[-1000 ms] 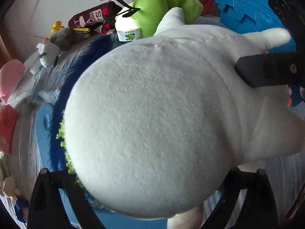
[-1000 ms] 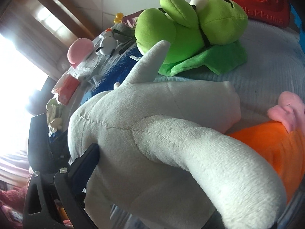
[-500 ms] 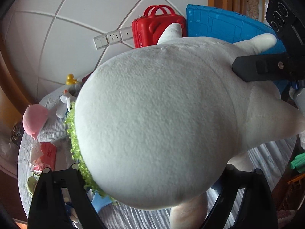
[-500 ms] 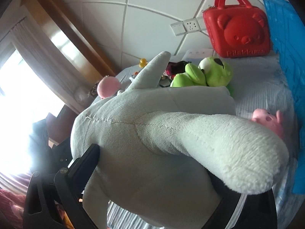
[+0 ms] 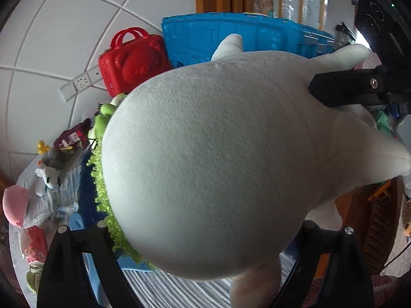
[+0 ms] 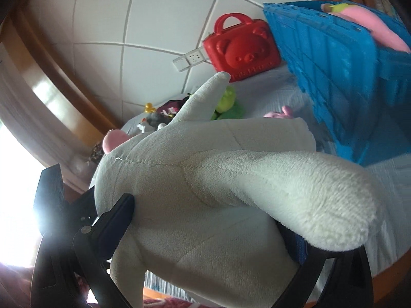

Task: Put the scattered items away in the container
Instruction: 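Carry the white plush with both tools over the blue crate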

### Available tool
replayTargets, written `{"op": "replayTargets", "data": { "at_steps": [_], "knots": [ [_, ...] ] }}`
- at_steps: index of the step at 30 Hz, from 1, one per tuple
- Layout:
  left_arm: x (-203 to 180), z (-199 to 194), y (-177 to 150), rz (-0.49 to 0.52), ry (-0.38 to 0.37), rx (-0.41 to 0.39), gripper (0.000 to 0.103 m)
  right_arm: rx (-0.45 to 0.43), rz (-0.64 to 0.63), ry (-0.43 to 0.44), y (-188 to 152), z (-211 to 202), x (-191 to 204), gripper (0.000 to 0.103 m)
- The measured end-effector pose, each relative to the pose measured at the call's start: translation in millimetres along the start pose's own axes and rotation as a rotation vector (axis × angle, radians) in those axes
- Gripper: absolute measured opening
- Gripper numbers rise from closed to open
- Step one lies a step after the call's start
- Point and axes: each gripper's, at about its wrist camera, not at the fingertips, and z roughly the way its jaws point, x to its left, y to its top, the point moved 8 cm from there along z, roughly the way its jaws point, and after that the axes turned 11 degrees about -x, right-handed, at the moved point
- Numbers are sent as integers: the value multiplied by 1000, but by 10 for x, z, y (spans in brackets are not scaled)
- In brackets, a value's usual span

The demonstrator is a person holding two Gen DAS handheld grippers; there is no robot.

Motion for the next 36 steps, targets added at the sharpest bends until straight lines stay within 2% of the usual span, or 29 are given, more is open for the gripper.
{"op": "replayTargets", "data": {
  "at_steps": [5,7,17,23,27,31,33,36],
  "knots": [
    [-645,47,104,51,-57,-7,90,-32,46,-55,-110,-471,-369,103],
    [-1015,50,198,64,-72,-13,90,-47,54,-71,-119,-663,-528,103],
    [-2654,301,652,95,-119,-41,91,-99,44,-129,-20,-1755,-1604,103],
    [-3415,472,848,114,-142,-38,91,-110,53,-155,75,-2187,-2238,103],
    [-3632,590,1076,138,-140,-41,91,-127,58,-158,208,-2348,-2480,103],
    [-3656,672,1344,155,-130,-65,90,-158,51,-159,374,-2405,-2580,103],
    [-3491,763,1513,130,-95,-77,91,-179,39,-158,484,-2428,-2587,103],
    [-3342,832,1784,120,-80,-103,90,-212,18,-158,721,-2418,-2583,103]
  ]
}}
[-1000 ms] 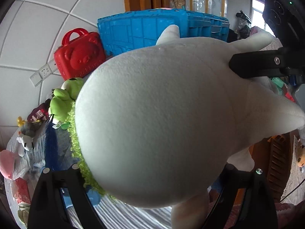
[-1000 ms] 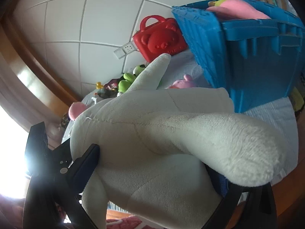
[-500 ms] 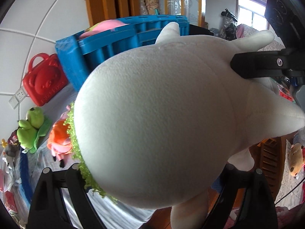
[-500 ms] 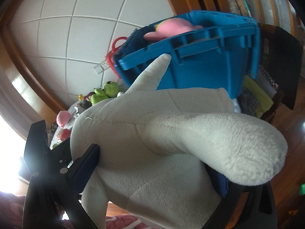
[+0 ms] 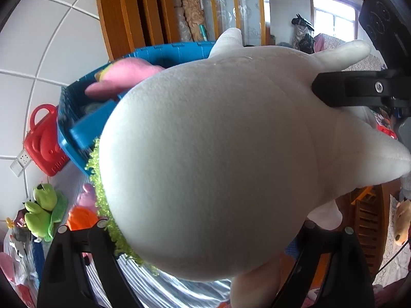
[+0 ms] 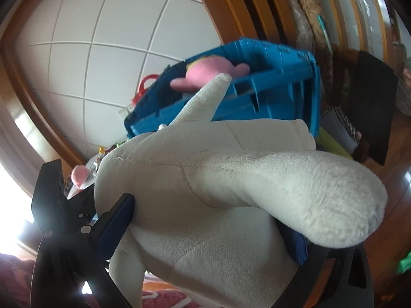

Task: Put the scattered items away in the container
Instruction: 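Carry the white plush with both tools over the blue crate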

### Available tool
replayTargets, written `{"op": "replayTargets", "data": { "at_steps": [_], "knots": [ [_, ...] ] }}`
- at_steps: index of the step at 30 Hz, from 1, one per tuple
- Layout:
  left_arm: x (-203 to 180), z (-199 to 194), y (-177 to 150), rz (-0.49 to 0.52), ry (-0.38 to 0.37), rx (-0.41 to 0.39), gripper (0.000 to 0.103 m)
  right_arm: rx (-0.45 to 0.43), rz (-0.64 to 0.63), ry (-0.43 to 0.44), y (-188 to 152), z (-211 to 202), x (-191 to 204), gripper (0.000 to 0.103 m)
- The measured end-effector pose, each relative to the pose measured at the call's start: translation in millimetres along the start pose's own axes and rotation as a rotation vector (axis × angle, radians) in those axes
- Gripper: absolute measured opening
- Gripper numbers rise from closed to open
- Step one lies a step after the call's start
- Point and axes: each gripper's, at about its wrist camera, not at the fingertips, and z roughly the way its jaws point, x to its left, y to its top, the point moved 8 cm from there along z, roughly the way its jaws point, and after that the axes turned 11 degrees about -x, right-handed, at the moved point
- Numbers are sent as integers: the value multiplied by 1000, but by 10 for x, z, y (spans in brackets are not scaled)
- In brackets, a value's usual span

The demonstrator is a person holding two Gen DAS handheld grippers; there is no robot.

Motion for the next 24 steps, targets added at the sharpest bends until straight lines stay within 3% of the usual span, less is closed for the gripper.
{"op": "replayTargets", "data": {
  "at_steps": [13,18,24],
  "knots": [
    [834,367,1149,-49,208,-146,91,-197,-162,140,1255,429,131,103],
    [1187,772,1445,-129,305,-120,91,-178,-223,220,1752,940,-82,103],
    [1549,1236,1568,-239,395,-12,93,-145,-272,279,2139,1523,-337,103]
  ]
}}
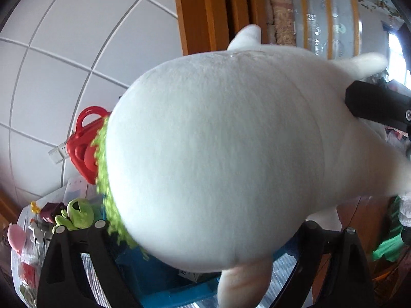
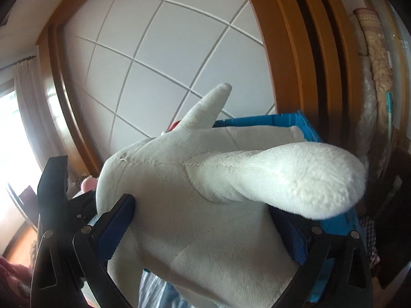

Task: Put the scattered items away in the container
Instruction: 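Carry the white plush with both tools over the blue crate, then lower the white plush into the crate and open both tools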

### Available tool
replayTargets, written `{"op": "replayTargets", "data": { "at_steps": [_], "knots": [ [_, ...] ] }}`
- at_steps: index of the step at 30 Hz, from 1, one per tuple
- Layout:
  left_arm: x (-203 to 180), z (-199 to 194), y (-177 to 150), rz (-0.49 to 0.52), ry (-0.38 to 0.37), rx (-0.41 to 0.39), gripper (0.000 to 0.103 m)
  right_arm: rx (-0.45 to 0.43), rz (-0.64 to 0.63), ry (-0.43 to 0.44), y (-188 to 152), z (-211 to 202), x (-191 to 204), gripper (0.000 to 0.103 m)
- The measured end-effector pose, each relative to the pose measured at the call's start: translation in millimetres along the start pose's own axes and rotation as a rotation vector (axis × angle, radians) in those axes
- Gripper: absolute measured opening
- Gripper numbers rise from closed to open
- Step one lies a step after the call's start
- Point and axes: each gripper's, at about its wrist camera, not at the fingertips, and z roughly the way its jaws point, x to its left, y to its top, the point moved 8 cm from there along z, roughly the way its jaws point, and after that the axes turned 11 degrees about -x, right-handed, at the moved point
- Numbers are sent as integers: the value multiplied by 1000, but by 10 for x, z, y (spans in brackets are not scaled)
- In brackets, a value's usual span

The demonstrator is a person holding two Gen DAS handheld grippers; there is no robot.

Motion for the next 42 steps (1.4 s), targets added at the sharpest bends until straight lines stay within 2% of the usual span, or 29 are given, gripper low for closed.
{"op": "replayTargets", "data": {
  "at_steps": [4,9,11,18,25,30,37,42],
  "knots": [
    [105,213,13,-69,51,66,93,26,-1,-18,2,195,-291,103],
    [145,235,20,-82,94,69,94,49,44,-18,-15,296,-516,103],
    [257,123,-18,-85,113,66,94,54,51,-25,-35,299,-540,103],
    [531,-231,-159,-130,155,48,94,59,14,-53,-144,147,-332,103],
    [524,-376,-320,-138,111,25,94,107,-130,-78,-392,82,7,103],
    [601,-400,-342,-150,98,24,94,201,-199,-231,-597,377,-161,103],
    [608,-160,-198,-155,84,24,94,160,-257,-279,-333,842,-326,103],
    [714,-6,-119,-190,102,57,94,184,-302,-318,-132,1342,-428,103]
  ]
}}
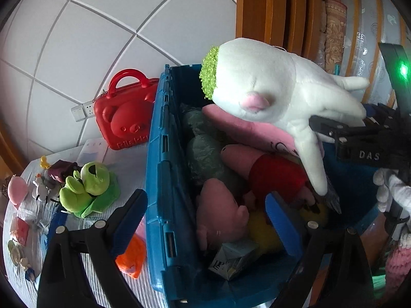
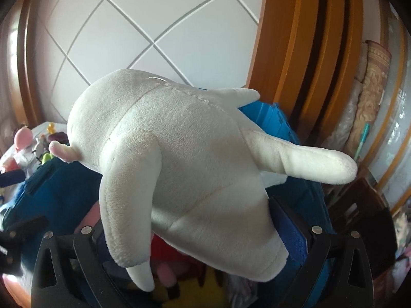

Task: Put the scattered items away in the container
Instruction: 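Lower the white plush into the crate and open both tools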

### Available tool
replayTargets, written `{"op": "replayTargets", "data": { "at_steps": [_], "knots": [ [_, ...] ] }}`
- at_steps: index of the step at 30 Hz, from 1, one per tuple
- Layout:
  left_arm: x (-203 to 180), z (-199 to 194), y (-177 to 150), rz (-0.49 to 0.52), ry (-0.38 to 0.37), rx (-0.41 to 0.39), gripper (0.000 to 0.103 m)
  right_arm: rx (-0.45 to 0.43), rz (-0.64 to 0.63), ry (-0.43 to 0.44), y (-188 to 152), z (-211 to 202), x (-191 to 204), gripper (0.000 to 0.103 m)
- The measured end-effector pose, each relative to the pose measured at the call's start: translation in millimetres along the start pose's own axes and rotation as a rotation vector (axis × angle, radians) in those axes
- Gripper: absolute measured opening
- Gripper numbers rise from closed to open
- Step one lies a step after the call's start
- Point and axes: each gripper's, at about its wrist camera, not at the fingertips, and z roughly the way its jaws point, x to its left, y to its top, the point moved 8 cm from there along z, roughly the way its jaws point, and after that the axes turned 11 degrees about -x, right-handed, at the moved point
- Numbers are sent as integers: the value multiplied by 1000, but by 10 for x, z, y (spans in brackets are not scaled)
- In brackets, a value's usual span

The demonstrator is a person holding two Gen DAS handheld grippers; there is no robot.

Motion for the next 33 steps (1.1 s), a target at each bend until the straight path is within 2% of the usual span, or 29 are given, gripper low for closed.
{"op": "replayTargets", "data": {
  "at_steps": [4,7,9,12,14,17,20,24,33],
  "knots": [
    [83,23,78,-21,16,6,94,-76,-39,-98,346,117,-67,103],
    [130,12,85,-25,18,6,94,-159,-2,-143,497,-10,-165,103],
    [147,34,72,-29,17,13,94,-196,42,-108,532,-159,-195,103],
    [137,45,55,-42,-3,6,94,-209,102,7,523,-364,-201,103],
    [113,48,36,-37,-17,4,94,-222,113,31,494,-533,-226,103],
    [75,20,9,-25,-37,-13,94,-223,123,3,416,-760,-312,103],
    [55,-60,-22,-18,-51,-33,94,-188,136,-26,233,-874,-309,103],
    [11,-169,-88,0,-58,-34,94,-129,163,8,-97,-909,-212,103],
    [-103,-483,-158,24,-72,-65,94,-110,155,32,-317,-1202,9,103]
  ]
}}
